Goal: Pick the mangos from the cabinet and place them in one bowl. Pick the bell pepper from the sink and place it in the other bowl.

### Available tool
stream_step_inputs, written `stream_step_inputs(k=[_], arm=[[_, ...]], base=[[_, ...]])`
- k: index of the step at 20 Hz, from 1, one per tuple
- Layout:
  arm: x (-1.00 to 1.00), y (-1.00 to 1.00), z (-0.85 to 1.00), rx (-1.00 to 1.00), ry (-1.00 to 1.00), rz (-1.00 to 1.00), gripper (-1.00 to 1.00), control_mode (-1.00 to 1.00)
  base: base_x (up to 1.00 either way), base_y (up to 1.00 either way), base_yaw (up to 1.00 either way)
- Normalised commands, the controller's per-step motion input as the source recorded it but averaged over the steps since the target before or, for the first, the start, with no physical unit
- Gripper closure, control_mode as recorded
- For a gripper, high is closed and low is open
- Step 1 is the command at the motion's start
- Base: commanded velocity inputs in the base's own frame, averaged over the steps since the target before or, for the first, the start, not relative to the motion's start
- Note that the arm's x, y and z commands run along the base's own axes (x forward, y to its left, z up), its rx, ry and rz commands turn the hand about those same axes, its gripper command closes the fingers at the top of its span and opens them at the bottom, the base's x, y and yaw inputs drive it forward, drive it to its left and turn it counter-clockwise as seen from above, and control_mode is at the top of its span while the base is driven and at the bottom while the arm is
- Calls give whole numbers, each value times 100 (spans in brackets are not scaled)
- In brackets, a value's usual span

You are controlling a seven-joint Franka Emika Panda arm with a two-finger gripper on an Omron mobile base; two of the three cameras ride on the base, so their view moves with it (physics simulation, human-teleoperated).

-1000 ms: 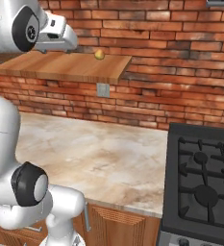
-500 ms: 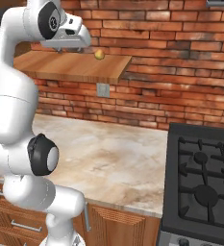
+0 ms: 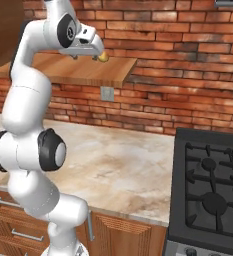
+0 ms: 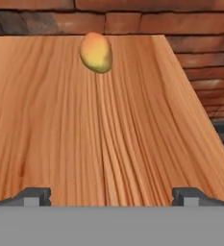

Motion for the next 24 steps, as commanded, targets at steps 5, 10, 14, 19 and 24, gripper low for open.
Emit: stream_step_inputs(k=[5,10,14,19,24], arm=[[69,-5,-6,0,0,-3,-100,-100],[67,0,-1,0,0,2,-100,-100],[68,-5,-1,0,0,4,-100,-100],[65,-10,-5,0,0,4,-100,-100],[61,-3,-4,0,1,3,-100,-100]], base=[[0,0,0],[0,0,0],[0,0,0],[0,0,0],[0,0,0]])
